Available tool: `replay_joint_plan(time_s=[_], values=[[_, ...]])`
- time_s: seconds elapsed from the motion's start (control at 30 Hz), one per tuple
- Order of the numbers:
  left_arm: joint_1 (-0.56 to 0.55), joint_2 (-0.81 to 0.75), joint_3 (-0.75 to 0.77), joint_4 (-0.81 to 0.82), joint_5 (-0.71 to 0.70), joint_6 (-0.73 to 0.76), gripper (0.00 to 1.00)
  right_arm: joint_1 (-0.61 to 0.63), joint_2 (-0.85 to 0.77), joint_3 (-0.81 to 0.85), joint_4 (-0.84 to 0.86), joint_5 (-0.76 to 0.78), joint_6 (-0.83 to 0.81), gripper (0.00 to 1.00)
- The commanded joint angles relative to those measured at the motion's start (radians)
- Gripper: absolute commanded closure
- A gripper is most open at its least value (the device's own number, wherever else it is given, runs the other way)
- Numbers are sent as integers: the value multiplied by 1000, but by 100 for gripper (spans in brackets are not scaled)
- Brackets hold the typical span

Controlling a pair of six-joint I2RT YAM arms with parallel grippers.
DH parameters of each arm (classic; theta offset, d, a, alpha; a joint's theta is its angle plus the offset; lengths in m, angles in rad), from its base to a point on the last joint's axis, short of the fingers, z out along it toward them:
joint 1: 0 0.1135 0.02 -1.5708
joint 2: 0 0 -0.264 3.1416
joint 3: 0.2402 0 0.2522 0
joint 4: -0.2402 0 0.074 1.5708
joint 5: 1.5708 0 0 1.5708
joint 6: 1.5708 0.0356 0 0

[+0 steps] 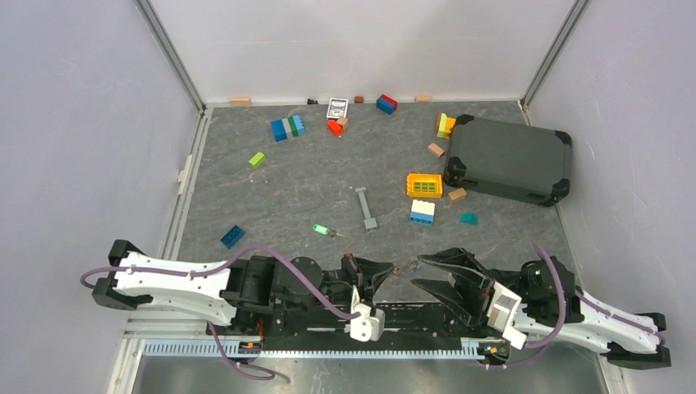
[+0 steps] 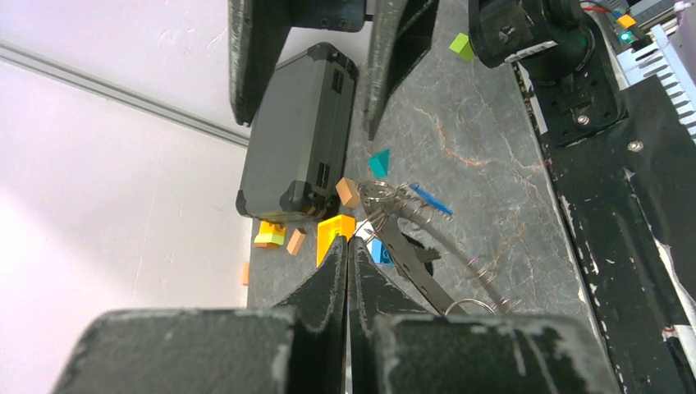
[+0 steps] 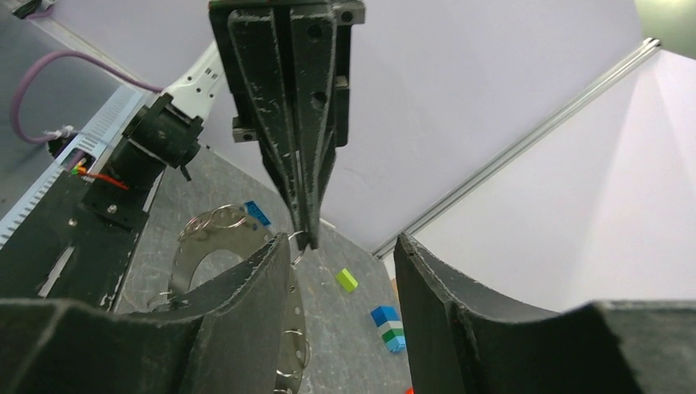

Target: Remove the keys from the keyring

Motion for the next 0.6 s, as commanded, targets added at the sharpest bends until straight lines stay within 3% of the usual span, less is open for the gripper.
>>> replay_joint_plan(time_s=[0.0, 0.3, 0.57], values=[[-6, -31, 44, 44, -25, 62, 98, 0, 36, -15, -21, -16, 1, 45], [-7, -54, 32, 51, -36, 59, 98, -1, 180, -22, 47, -5, 24, 59], [-7, -59, 29, 56, -38, 49, 98, 0, 208, -41, 149, 45, 68, 74]])
